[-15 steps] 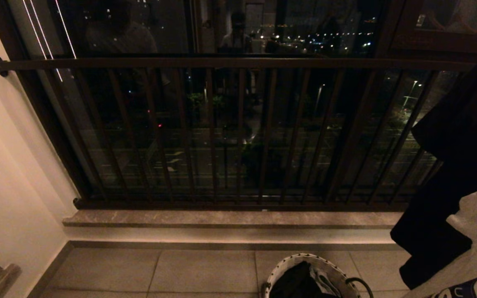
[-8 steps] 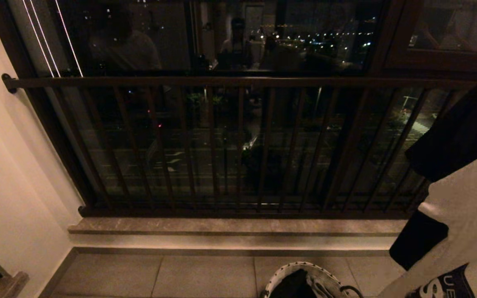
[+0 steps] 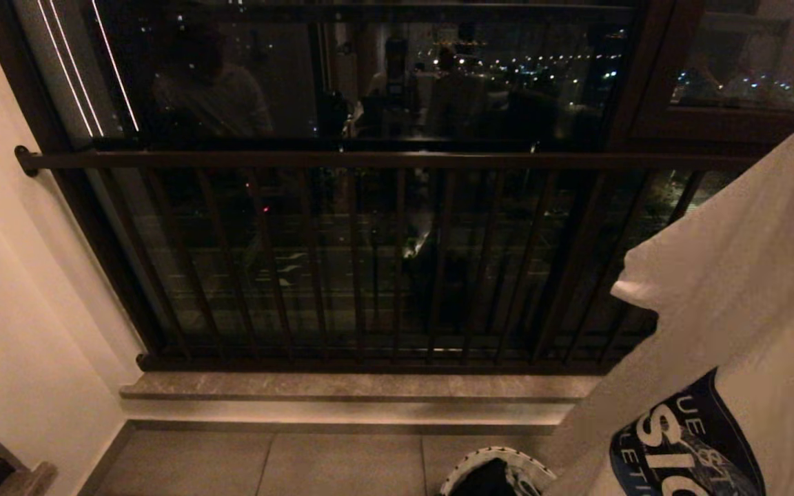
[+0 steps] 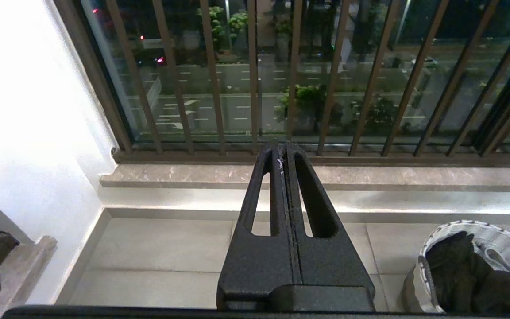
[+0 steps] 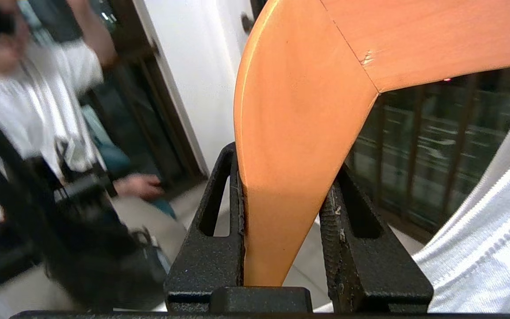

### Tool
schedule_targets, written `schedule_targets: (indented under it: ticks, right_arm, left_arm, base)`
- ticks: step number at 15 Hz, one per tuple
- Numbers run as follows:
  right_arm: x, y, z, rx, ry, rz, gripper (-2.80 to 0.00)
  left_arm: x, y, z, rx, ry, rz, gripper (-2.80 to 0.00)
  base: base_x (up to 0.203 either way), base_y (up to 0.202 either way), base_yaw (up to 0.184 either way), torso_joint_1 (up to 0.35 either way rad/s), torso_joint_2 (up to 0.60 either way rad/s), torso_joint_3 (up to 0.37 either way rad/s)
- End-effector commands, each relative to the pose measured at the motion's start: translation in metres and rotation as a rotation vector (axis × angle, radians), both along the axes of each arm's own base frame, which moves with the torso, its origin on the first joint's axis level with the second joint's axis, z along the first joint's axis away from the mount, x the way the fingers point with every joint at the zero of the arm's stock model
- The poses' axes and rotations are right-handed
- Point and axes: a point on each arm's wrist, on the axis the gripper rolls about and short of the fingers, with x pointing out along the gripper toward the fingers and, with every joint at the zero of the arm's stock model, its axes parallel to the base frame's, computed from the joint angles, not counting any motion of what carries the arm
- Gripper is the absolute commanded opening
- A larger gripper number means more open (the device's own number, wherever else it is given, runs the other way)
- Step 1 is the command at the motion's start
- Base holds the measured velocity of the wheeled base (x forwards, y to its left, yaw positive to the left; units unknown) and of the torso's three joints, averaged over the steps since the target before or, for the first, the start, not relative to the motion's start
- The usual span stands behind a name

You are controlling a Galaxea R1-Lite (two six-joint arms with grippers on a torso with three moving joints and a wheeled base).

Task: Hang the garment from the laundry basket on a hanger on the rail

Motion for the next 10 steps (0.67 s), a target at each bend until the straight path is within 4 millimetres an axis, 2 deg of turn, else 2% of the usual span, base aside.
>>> schedule_targets:
  ticks: [1,4,8,10]
  right_arm:
    - [0.024,0.0,0.007,0.03,0.066,0.013,-2.8]
    - [0.051,0.0,0.017,0.097,0.125,0.041,-2.8]
    - [0.088,0.002,0.027,0.062,0.081,0.166,-2.8]
    - [0.106,0.003,0.026,0.039,0.112,0.238,-2.8]
  left_arm:
    - [0.001,0.0,-0.002,-0.001,0.007,0.001,-2.8]
    - [0.001,0.0,-0.002,-0.001,0.007,0.0,-2.8]
    - [0.001,0.0,-0.002,0.001,0.009,0.001,-2.8]
    - [0.001,0.0,-0.002,0.002,0.007,0.0,-2.8]
  base:
    - [0.0,0.0,0.0,0.163,-0.36,-0.194]
    - [0.0,0.0,0.0,0.159,-0.33,-0.177]
    - [0.0,0.0,0.0,0.016,-0.03,-0.016]
    - [0.0,0.0,0.0,0.0,0.0,0.0]
